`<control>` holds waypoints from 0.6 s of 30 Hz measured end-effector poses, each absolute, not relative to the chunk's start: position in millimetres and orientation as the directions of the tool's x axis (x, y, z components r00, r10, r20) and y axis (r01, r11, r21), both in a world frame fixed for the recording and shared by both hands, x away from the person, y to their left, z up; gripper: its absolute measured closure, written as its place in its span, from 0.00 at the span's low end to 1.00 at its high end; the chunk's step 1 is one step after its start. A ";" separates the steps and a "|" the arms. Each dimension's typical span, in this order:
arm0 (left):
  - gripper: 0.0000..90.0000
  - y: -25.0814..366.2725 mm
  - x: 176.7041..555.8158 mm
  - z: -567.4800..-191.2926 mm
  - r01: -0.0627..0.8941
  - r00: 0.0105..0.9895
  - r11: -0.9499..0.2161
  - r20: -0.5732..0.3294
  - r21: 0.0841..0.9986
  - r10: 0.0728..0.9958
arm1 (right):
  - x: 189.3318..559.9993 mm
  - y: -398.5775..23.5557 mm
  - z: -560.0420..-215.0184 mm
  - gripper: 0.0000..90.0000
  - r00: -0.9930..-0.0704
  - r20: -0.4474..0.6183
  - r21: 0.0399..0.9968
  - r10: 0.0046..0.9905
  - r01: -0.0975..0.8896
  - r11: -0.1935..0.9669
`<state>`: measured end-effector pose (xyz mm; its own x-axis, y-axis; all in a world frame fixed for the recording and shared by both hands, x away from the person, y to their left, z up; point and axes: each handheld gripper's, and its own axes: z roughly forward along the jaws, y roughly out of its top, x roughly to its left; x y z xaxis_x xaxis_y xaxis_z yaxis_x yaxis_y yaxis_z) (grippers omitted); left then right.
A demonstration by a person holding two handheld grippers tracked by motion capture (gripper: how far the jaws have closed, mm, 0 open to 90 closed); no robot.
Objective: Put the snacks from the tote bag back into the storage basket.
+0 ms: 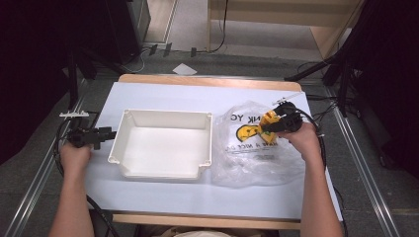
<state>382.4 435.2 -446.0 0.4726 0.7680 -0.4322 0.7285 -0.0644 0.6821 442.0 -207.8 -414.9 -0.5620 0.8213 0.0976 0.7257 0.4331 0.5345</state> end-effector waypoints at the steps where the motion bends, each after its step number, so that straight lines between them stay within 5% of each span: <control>1: 0.27 435.3 382.4 -446.0 0.729 0.472 -0.064 -0.432 0.682 0.768 | 441.6 -206.9 -414.9 0.51 -0.557 0.094 0.533 0.825 0.728 0.431; 18: 0.27 436.3 382.1 -445.8 0.725 0.472 -0.058 -0.433 0.687 0.768 | 440.7 -202.3 -412.6 0.55 -0.546 0.064 0.530 0.835 0.728 0.435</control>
